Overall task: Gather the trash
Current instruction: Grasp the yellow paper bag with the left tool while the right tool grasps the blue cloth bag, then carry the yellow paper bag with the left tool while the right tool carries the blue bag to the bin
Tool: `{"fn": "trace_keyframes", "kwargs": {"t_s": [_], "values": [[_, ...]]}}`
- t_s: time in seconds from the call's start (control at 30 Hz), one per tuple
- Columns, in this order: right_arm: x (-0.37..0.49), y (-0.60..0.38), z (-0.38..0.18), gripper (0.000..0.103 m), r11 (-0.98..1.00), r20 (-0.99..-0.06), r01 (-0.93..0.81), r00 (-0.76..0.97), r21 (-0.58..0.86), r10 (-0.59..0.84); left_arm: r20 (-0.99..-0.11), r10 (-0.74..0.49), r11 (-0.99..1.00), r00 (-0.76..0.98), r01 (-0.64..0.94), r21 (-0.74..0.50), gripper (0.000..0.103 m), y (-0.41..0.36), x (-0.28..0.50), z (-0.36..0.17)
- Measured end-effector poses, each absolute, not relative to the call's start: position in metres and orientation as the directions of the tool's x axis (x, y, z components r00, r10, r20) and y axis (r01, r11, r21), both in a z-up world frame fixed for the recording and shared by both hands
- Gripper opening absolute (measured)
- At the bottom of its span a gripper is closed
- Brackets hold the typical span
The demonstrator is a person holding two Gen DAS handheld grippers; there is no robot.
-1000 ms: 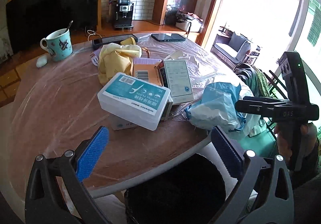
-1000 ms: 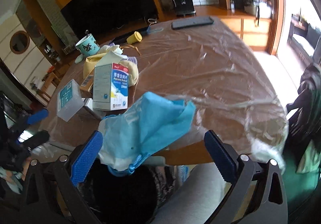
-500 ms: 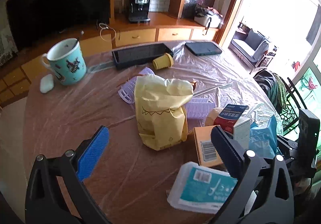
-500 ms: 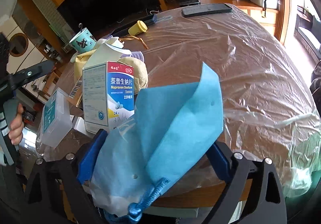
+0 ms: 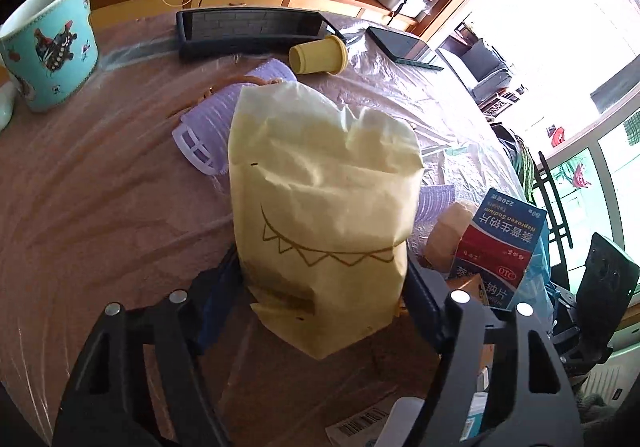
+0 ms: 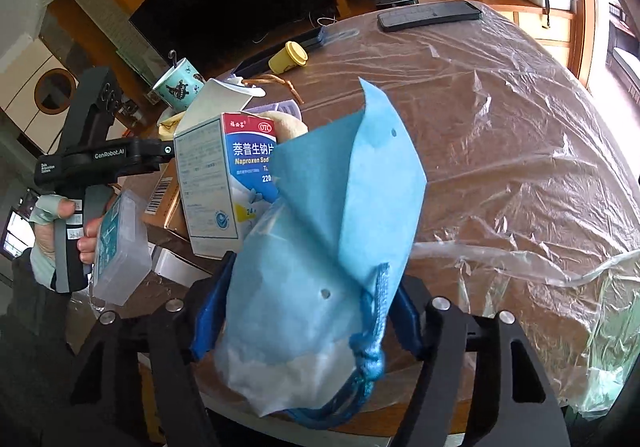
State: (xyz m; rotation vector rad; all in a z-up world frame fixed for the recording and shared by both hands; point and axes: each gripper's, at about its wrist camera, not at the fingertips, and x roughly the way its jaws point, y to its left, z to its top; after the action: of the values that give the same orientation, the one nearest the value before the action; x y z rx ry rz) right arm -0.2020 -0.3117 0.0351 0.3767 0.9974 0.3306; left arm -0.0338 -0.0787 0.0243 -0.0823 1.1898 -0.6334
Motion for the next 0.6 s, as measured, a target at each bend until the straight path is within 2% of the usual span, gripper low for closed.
{"fn": "trace_keyframes", "kwargs": {"t_s": [0.07,0.13,0.27,0.6], "values": [[-0.203,-0.315,0.036,0.062,0.88,-0.735,-0.101,0.51,0.464,0.447,-0.83,-0.511,0.82,0.223,0.418,-0.392,0.062,-0.076,-0.037,0.026],[-0.205,-0.32,0.039,0.061,0.881,-0.73,-0.096,0.523,0.464,0.441,-0.821,-0.521,0.818,0.235,0.413,-0.401,0.059,-0.071,-0.04,0.029],[-0.206,-0.331,0.047,0.061,0.881,-0.712,-0.084,0.556,0.466,0.43,-0.789,-0.526,0.829,0.318,0.397,-0.393,0.059,-0.054,-0.051,0.046],[-0.201,-0.33,0.072,0.06,0.901,-0.685,-0.119,0.611,0.417,0.398,-0.711,-0.406,0.912,0.574,0.306,-0.273,0.059,-0.019,-0.112,0.09]]}}
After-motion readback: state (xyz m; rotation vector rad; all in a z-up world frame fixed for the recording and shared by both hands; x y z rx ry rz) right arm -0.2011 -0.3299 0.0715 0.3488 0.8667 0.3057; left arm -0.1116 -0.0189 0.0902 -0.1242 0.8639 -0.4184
